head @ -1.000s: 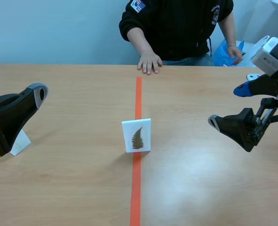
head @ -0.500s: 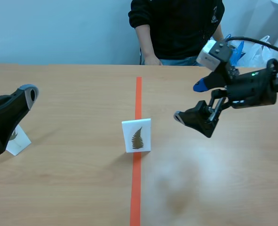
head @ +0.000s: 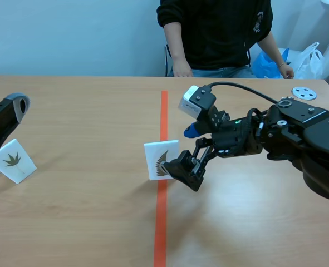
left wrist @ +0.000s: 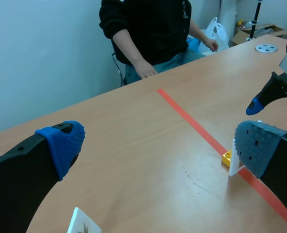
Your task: Sort the leaf by its shape. The table is split by an orange tape line. A compound leaf with several leaflets goes to the left side, a simple leaf with one blade goes to the right side. Return to the home posture when a red brick is placed on the table.
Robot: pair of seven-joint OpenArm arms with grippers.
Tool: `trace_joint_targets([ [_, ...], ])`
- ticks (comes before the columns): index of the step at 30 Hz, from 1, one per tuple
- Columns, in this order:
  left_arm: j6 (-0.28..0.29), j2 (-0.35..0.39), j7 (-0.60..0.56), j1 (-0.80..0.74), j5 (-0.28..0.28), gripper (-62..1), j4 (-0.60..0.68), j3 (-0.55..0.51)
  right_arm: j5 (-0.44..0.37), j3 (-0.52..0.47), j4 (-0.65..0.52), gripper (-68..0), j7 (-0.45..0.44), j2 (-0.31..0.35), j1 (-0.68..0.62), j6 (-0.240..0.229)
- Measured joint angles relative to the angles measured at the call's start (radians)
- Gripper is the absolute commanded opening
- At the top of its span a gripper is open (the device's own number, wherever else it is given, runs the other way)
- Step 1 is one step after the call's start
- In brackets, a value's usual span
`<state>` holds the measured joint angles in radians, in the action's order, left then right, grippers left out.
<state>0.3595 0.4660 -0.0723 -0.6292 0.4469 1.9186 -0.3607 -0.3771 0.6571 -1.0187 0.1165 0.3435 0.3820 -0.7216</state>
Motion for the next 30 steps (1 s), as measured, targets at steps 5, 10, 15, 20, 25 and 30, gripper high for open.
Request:
trace_joint_targets([
  [5,0.000,0.000,0.000,0.000,0.000,1.4,0.000,0.000,0.027,0.021,0.045,-0.8,-0.011,-0.042,0.000,0.026],
  [10,0.000,0.000,0.000,0.000,0.000,1.4,0.000,0.000,0.030,0.035,0.079,-0.8,-0.032,-0.072,0.000,0.027],
  [15,0.000,0.000,-0.001,0.000,0.000,1.4,0.000,0.000,0.041,0.057,0.083,-7.5,-0.056,-0.083,0.000,0.052],
  [20,0.000,0.000,-0.003,0.000,0.019,1.4,0.000,0.000,0.041,0.057,0.083,-28.5,-0.064,-0.077,0.000,0.079],
  [25,0.000,0.000,-0.003,0.000,0.019,1.4,0.000,0.000,0.041,0.056,0.083,-31.6,-0.092,-0.069,0.000,0.098],
  [30,0.000,0.000,-0.003,0.000,0.019,1.4,0.000,0.000,0.041,0.056,0.083,-38.2,-0.094,-0.069,0.000,0.097],
])
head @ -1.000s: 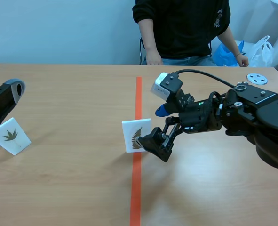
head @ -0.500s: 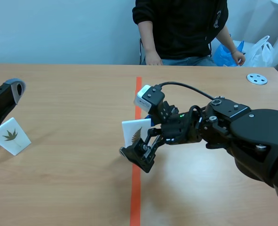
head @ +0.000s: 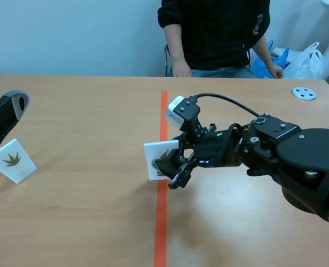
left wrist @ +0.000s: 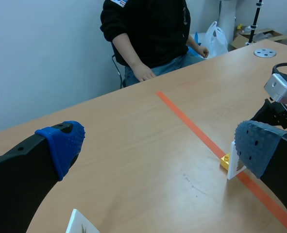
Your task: Sort the leaf by its shape. The table is split by an orange tape line. A compound leaf with several leaflets goes to the left side, a simple leaf with one blade goes to the right side. Return to the home posture when a red brick is placed on the table.
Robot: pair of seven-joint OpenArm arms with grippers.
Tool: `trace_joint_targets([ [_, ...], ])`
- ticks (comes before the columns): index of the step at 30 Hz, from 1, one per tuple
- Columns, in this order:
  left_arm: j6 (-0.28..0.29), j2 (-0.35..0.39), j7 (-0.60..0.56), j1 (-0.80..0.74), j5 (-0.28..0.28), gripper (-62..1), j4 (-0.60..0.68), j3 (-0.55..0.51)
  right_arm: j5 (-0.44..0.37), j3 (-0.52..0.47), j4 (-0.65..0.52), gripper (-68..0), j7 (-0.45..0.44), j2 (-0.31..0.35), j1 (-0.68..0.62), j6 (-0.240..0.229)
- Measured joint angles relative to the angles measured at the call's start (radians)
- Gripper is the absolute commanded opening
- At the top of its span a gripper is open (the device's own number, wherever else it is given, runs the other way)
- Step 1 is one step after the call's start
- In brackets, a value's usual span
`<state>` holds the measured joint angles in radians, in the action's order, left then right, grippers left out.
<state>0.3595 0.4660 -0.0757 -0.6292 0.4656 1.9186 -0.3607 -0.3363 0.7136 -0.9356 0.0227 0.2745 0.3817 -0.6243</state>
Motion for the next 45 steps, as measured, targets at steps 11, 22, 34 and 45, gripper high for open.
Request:
trace_joint_targets([
  [11,0.000,0.000,0.000,0.000,0.000,1.4,0.000,0.000,0.000,0.000,0.000,-52.8,-0.019,0.000,0.000,0.003],
  [22,0.000,0.000,0.000,0.000,0.000,1.4,0.000,0.000,0.000,0.000,0.000,-61.5,-0.022,0.000,0.000,0.003],
  [34,0.000,0.000,0.000,0.000,0.000,1.4,0.000,0.000,0.000,-0.069,0.000,-63.1,-0.015,-0.005,-0.013,0.100],
  [45,0.000,0.022,-0.003,0.000,0.000,1.4,0.000,0.000,-0.005,-0.518,0.000,-63.1,0.010,0.029,-0.136,0.135],
])
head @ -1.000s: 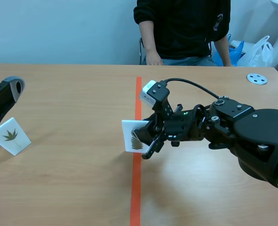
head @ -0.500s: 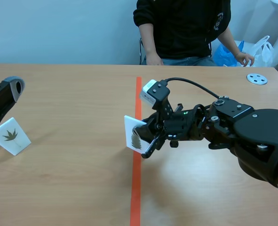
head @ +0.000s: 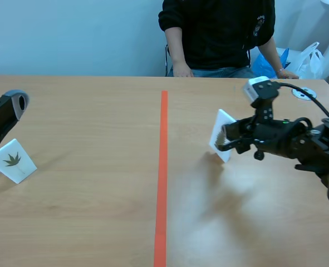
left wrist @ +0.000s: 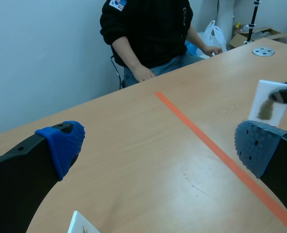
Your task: Sort the leaf by its shape. The table is split by an orange tape line. A compound leaf with several leaflets goes to the left side, a simple leaf with one blade goes to the right side. Return to the home posture when a red brick is placed on the table.
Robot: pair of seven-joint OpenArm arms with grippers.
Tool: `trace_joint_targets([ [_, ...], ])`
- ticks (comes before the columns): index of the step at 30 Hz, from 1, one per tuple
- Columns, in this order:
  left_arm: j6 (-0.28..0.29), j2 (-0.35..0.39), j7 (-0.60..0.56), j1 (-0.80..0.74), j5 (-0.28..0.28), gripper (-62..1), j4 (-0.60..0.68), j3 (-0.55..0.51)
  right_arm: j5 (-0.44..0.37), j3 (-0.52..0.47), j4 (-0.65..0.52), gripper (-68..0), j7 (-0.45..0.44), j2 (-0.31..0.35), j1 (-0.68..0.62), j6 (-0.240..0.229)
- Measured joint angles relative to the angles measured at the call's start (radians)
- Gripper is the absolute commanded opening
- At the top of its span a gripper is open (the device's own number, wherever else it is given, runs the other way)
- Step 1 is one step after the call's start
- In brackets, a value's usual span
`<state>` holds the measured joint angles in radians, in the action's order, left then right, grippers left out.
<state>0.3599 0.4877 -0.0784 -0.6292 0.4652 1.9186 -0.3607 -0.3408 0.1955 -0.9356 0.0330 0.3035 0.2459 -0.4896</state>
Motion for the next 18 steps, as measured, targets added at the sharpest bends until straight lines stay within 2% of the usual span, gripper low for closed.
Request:
trace_joint_targets([
  [4,0.000,0.008,0.000,0.000,0.000,1.4,0.000,0.000,-0.005,-0.146,0.000,-63.1,-0.003,0.047,-0.069,0.000],
  [9,0.000,0.009,-0.001,0.000,0.000,1.4,0.000,0.000,-0.064,-0.280,0.000,-63.1,-0.011,0.140,-0.132,0.000],
  [14,0.000,0.009,0.000,0.000,0.000,1.4,0.000,0.000,-0.102,-0.319,0.000,-63.1,-0.033,0.217,-0.164,0.002],
  [18,0.000,0.009,0.000,0.000,0.000,1.4,0.000,0.000,-0.102,-0.313,0.000,-63.1,-0.058,0.219,-0.164,-0.007],
])
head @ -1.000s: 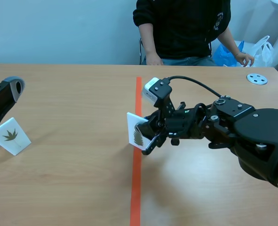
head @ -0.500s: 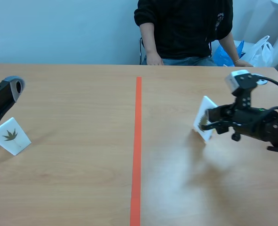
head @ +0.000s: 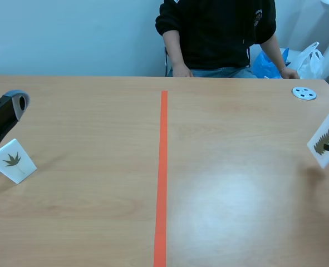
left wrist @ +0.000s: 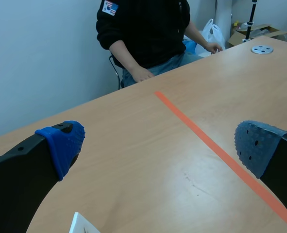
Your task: Sort the leaf by its shape. The table is split by an orange tape line. A compound leaf with several leaflets goes to the left side, a simple leaf with one blade goes to the right side. Return to the home posture when a red brick is placed on the table.
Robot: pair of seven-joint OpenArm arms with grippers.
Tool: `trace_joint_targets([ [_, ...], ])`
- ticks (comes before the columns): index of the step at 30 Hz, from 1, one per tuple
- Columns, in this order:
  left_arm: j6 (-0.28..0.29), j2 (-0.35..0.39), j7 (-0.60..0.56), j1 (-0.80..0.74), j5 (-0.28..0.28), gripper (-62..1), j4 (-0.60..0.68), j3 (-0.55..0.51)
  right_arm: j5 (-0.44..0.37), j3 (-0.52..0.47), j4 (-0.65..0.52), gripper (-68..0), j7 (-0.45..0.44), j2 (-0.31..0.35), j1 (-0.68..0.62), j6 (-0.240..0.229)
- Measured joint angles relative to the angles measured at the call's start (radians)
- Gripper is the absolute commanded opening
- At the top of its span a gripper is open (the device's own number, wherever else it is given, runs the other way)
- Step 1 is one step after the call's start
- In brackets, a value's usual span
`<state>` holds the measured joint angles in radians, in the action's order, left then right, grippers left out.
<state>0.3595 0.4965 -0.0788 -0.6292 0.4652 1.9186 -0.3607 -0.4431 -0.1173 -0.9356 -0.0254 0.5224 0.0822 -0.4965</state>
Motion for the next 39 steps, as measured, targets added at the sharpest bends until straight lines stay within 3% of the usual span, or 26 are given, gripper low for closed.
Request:
trace_joint_targets([
  [7,0.000,0.000,0.000,0.000,0.000,1.4,0.000,0.000,0.005,0.028,0.033,-63.0,-0.004,-0.018,0.000,-0.009],
  [14,0.000,0.000,0.000,0.000,0.001,1.4,0.000,0.000,0.005,0.028,0.063,-54.7,-0.055,-0.018,-0.011,0.034],
  [21,0.000,0.000,0.000,0.000,0.001,1.4,0.000,0.000,0.005,0.028,0.063,-48.1,-0.057,-0.018,-0.016,0.037],
  [27,0.000,0.000,0.000,0.000,0.001,1.4,0.000,0.000,0.005,0.028,0.063,-37.3,-0.064,-0.018,-0.016,0.037],
  [31,0.000,0.000,0.000,0.000,0.001,1.4,0.000,0.000,0.005,0.022,0.058,-36.5,-0.059,-0.018,-0.016,0.035],
  [35,0.000,0.000,0.000,0.000,0.001,1.4,0.000,0.000,-0.012,-0.030,-0.010,-32.0,0.016,-0.016,-0.032,-0.021],
  [39,0.000,0.000,0.000,0.000,0.001,1.4,0.000,-0.005,-0.043,-0.095,-0.199,-27.3,0.069,0.006,-0.108,-0.101],
])
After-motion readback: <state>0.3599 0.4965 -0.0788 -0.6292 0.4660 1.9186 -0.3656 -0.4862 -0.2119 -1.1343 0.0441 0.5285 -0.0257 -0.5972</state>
